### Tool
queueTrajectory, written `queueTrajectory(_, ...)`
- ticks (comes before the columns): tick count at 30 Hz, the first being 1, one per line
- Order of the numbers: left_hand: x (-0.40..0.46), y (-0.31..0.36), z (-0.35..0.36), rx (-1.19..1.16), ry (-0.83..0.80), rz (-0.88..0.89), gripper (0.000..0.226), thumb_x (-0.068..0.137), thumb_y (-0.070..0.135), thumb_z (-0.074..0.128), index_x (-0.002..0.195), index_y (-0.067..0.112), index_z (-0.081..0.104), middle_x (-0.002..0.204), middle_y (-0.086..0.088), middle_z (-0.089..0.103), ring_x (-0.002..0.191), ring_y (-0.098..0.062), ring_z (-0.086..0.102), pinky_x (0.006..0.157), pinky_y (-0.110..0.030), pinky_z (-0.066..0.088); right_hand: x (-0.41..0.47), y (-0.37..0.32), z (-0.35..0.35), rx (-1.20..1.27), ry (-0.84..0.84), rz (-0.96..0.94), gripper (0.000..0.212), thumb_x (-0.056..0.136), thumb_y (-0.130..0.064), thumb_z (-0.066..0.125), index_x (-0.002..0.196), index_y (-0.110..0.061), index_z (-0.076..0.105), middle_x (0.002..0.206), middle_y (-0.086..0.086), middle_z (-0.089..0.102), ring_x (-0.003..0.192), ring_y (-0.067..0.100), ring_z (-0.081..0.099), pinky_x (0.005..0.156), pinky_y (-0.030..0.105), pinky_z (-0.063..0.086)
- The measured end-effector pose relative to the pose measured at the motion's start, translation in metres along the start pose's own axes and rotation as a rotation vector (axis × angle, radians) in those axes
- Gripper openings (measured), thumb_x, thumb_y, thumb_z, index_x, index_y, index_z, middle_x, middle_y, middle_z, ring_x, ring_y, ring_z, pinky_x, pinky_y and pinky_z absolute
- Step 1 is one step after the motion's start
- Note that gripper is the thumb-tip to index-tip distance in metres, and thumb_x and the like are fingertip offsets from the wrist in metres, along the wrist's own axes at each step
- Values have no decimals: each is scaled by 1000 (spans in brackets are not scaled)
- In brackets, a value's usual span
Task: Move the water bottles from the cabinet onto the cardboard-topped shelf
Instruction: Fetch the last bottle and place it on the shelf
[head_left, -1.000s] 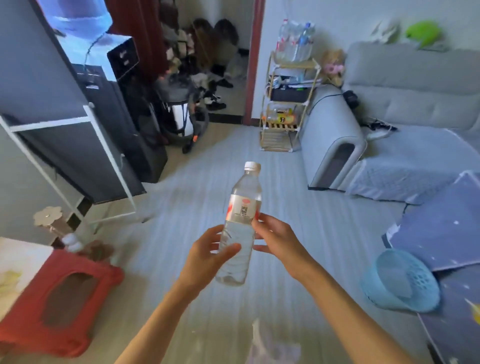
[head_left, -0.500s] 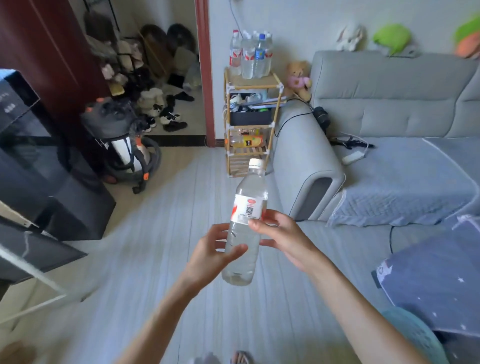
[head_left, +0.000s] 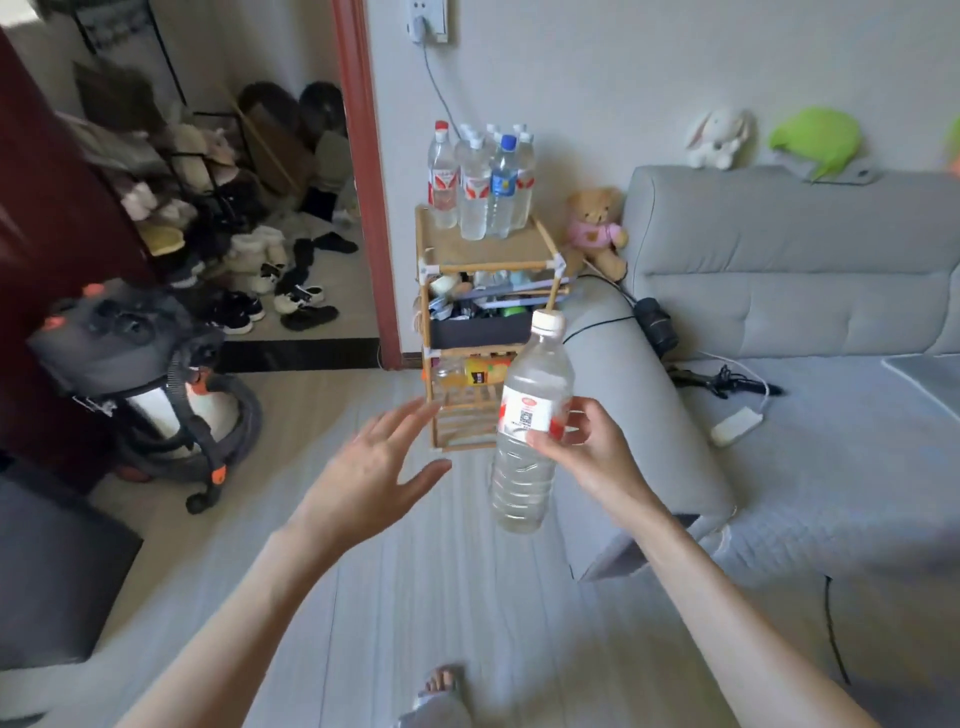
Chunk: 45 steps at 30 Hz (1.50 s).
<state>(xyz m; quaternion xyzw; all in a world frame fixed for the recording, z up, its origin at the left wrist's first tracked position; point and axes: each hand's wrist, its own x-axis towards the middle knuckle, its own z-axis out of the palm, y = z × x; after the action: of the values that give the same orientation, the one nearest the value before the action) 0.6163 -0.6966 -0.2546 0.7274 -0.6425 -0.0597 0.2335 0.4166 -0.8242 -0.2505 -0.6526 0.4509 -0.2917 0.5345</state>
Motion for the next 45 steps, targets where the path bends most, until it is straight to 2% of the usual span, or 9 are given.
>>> queueTrajectory(2,61,-20,-14,114,69,86,65,84,56,36,137,18,35,139,-8,44,127,-26,43,102,-45,40,52,-15,-16,-42,34,-50,38,68,-23,78,96,-27,52,95,-6,64,87,12,60,74,22,45)
queueTrajectory(8,202,-47,-8,203,85,108,60,88,49,35,137,15,36,141,-11,42,132,-29,35,107,-46,33,193,-33,-59,-8,96,-148,37,73,-15,75,104,-14,54,103,1,64,92,13,60,71,13,46)
queueTrajectory(15,318,-69,53,176,56,-17,60,86,48,38,135,14,40,140,-11,44,131,-31,36,104,-50,36,355,-17,-102,7,18,-118,53,63,-30,78,109,-17,56,108,1,66,99,15,61,86,32,48)
queueTrajectory(17,355,-68,61,175,57,-46,59,86,46,40,133,12,42,137,-14,46,128,-34,40,101,-51,39,397,-17,-114,-13,-28,-98,46,68,-21,78,108,-18,56,108,2,66,99,16,60,88,32,47)
queueTrajectory(21,417,-73,78,177,42,-86,56,85,45,37,131,14,42,134,-15,48,126,-34,42,101,-48,39,471,-19,-127,-42,-127,-84,47,71,-11,76,112,-14,53,112,4,64,99,14,59,80,18,48)
queueTrajectory(31,516,-146,143,243,-225,-155,52,83,45,35,124,16,49,128,-14,55,118,-36,52,87,-53,49,614,-11,-107,-85,-236,-67,46,70,-8,77,103,-30,55,110,-1,63,101,8,59,87,28,48)
queueTrajectory(37,559,-192,177,206,-320,-197,48,90,43,36,132,19,43,141,-11,42,131,-34,37,103,-51,33,670,-7,-93,-35,-288,11,48,75,6,67,103,-31,55,103,-10,65,94,-1,62,75,15,51)
queueTrajectory(42,574,-205,195,160,-421,-278,51,94,38,37,142,22,27,152,-8,19,140,-30,12,111,-53,15,699,2,-79,-4,-333,67,56,76,8,65,123,-17,48,117,-3,60,105,1,58,85,17,49)
queueTrajectory(45,573,-206,201,167,-444,-284,46,92,41,36,134,22,41,143,-14,39,132,-37,34,99,-60,33,712,10,-74,-1,-400,102,65,77,5,66,133,-14,40,130,0,54,121,10,50,98,28,44)
